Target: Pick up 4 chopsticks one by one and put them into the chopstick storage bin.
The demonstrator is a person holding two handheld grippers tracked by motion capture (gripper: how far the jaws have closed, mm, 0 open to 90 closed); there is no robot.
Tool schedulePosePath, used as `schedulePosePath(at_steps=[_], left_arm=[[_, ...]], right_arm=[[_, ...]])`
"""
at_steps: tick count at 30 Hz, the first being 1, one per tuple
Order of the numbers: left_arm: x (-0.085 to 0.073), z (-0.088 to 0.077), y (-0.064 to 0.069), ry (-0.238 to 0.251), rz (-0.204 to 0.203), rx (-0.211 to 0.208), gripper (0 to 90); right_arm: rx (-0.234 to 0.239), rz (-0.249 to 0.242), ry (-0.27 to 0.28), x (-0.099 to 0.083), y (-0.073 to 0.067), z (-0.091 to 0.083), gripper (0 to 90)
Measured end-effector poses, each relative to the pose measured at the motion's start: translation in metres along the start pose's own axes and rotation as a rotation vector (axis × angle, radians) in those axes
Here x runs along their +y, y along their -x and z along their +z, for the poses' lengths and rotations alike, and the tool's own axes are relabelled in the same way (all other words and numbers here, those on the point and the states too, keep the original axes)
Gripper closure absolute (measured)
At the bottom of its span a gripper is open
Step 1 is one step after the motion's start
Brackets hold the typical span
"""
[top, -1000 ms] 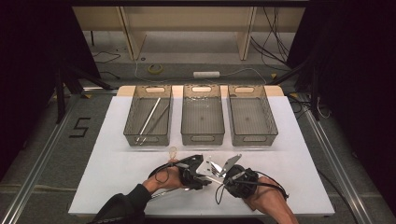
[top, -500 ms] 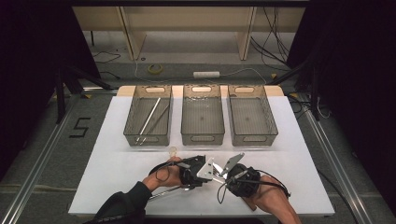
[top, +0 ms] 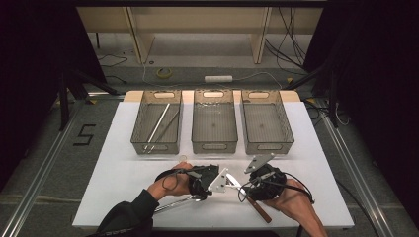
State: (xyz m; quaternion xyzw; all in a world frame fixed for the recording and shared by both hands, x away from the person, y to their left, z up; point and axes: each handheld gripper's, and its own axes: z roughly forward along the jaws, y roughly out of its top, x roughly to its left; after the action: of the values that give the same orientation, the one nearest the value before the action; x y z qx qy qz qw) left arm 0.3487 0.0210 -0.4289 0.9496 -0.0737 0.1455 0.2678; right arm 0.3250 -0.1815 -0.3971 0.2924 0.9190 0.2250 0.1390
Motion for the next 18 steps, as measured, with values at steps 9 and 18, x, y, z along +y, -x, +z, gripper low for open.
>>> schedulePosePath(at_steps=[9,18], left_arm=[[-0.006,-0.007,-0.010,-0.028,-0.127,0.055,84.0],[-0.023,-0.027,-0.027,-0.006,-0.331,0.124,83.9]], right_arm=[[-0.015,0.049,0.151,-0.001,0.002,-0.014,41.2],[0.021,0.064,0.228,-0.008,0.000,-0.012,37.5]])
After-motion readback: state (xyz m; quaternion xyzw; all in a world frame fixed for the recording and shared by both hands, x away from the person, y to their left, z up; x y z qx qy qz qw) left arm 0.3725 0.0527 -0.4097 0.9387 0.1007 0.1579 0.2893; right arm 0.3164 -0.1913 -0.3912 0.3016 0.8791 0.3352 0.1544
